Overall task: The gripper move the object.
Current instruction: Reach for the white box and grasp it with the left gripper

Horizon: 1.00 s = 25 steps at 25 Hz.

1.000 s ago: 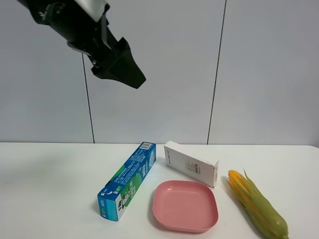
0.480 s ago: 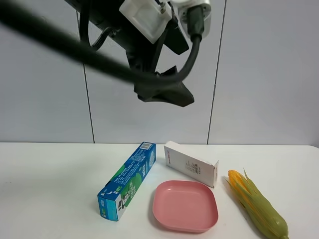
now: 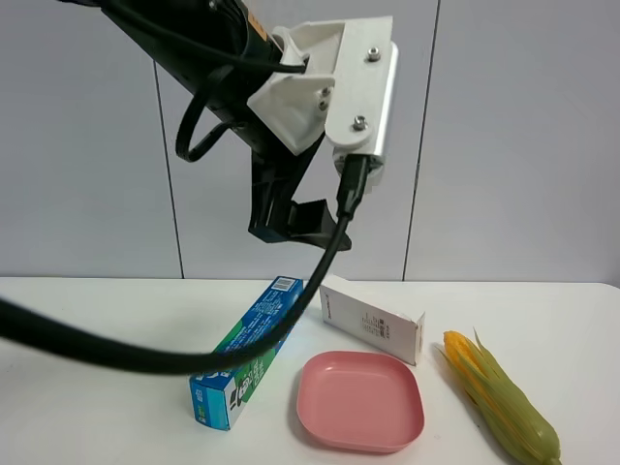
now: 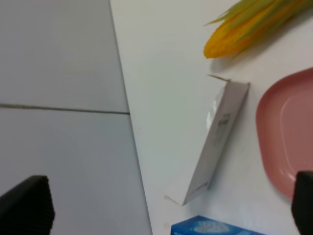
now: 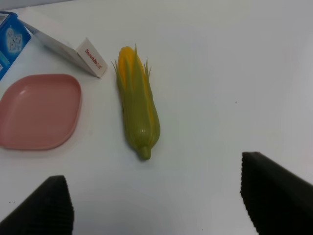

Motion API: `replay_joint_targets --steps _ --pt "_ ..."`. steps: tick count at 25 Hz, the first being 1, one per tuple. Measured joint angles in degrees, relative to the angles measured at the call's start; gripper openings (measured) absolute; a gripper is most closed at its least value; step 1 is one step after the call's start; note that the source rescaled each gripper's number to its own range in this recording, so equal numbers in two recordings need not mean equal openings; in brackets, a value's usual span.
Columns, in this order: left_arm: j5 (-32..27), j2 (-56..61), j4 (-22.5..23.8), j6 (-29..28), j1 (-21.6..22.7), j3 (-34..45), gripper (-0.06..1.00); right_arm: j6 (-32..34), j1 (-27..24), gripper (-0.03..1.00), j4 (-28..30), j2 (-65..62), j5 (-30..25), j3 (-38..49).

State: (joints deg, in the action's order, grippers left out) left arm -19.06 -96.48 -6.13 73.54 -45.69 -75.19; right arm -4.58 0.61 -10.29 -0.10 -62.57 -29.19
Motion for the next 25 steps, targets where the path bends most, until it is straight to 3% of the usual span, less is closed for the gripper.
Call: replay_joint_targets --steps 8,17,25 --pt "5.80 -7.24 0.07 6.51 -1.85 -0.20 1.00 0.00 0.00 1.00 0.00 0.00 0.00 0.00" --pt "9.78 -14.77 2.36 6.85 -1.20 -1.14 1.00 0.00 0.00 1.00 0.00 0.00 0.00 0.00" --pt "9.11 -21.05 2.69 6.13 0.31 -9.79 1.00 0.00 0.00 1.00 0.00 0.00 0.00 0.00"
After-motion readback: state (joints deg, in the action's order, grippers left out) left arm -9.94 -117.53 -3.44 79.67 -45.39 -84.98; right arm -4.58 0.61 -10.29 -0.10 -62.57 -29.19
